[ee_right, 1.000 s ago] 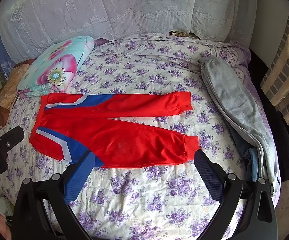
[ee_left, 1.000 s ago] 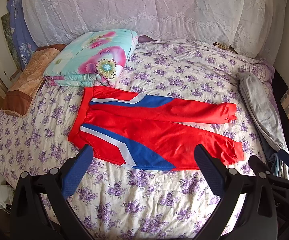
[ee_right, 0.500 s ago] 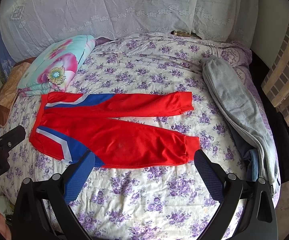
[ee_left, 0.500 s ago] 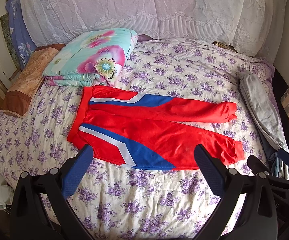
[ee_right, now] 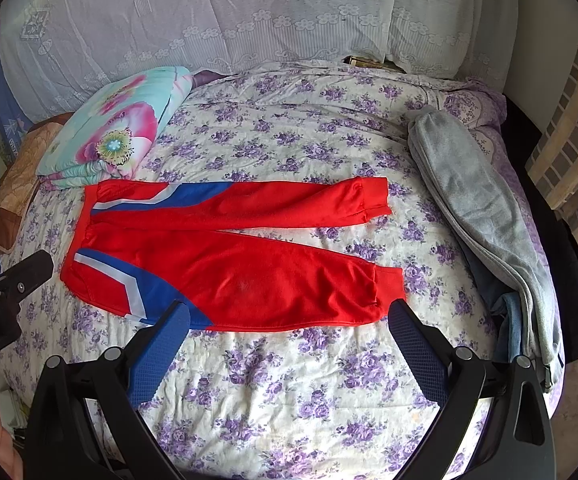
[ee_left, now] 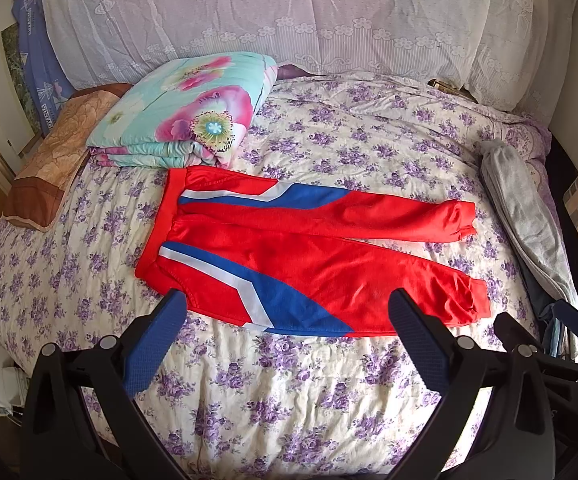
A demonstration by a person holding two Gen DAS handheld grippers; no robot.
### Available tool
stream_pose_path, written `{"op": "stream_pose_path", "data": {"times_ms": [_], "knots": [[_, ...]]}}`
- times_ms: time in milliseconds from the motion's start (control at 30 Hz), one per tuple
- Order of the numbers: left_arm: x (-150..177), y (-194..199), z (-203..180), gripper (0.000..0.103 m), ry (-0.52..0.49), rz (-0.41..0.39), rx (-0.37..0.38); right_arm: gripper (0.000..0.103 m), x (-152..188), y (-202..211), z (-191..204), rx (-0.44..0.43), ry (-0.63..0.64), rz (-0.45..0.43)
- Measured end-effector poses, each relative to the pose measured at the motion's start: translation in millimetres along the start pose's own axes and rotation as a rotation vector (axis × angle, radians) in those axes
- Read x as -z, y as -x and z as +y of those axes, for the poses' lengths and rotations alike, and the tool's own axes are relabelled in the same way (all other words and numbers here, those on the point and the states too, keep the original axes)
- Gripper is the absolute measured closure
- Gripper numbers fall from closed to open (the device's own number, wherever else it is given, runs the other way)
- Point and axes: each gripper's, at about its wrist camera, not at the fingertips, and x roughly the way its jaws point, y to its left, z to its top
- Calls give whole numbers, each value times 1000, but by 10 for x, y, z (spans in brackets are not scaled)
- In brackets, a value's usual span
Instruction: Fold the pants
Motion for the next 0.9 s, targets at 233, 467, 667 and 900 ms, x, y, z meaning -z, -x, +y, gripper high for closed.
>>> {"op": "stream_pose_path", "data": {"times_ms": [233, 467, 667, 900], "knots": [[-23, -43, 22, 5, 0, 7, -2, 4, 14, -7, 22, -1, 2, 2], [-35, -72, 71, 5, 1, 21, 11, 4, 23, -14, 7, 0, 2, 2], [220, -784, 441, 5, 134, 254, 53, 4, 180, -348, 34, 53, 74, -21], [483, -1728, 1350, 5, 374, 412, -26, 4, 504, -930, 35, 59, 150, 161]]}}
